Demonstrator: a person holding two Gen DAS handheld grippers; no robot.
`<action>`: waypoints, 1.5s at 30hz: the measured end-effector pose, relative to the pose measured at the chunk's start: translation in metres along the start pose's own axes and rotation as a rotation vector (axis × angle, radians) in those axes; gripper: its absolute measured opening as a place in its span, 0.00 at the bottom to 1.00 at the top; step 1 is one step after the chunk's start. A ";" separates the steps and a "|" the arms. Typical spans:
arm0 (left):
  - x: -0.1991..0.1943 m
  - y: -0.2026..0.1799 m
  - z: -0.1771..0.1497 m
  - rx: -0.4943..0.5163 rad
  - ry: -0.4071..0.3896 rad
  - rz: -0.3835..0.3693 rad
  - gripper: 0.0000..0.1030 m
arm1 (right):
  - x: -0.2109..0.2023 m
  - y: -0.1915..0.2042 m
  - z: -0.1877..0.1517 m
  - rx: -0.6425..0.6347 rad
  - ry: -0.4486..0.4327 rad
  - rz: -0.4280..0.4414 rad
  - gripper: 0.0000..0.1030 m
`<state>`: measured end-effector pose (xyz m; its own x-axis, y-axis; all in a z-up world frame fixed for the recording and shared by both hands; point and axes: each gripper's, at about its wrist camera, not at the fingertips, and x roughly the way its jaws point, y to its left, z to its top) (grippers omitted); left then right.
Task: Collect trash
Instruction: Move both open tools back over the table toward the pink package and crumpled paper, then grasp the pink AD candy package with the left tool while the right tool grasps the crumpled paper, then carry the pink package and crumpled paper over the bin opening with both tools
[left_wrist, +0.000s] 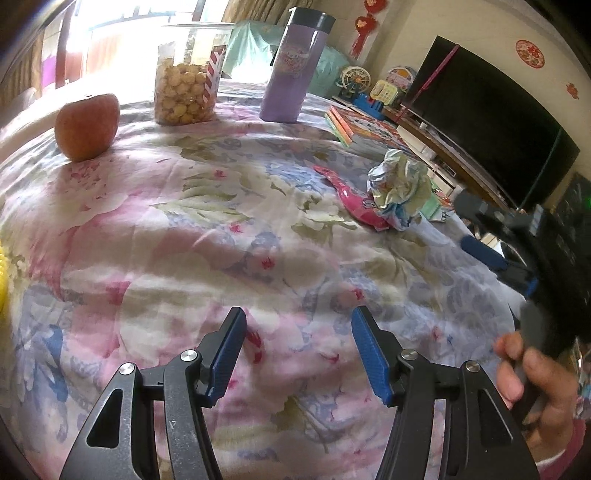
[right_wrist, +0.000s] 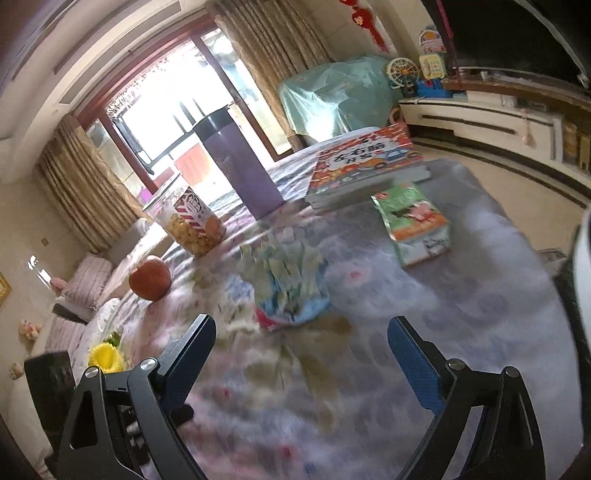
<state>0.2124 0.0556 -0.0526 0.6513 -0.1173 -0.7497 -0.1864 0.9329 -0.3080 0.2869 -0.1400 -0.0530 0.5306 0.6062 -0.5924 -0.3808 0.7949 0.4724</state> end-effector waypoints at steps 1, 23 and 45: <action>0.002 0.000 0.002 0.000 0.001 0.000 0.57 | 0.007 0.001 0.003 -0.001 0.004 0.003 0.90; 0.082 -0.056 0.064 0.106 -0.003 -0.006 0.60 | -0.033 -0.047 -0.017 0.054 -0.066 -0.021 0.19; 0.053 -0.061 0.023 0.107 -0.037 -0.091 0.46 | -0.042 -0.048 -0.031 0.058 -0.101 -0.030 0.19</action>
<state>0.2749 0.0002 -0.0597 0.6887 -0.1925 -0.6990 -0.0469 0.9502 -0.3080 0.2594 -0.2025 -0.0709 0.6162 0.5741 -0.5392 -0.3203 0.8081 0.4943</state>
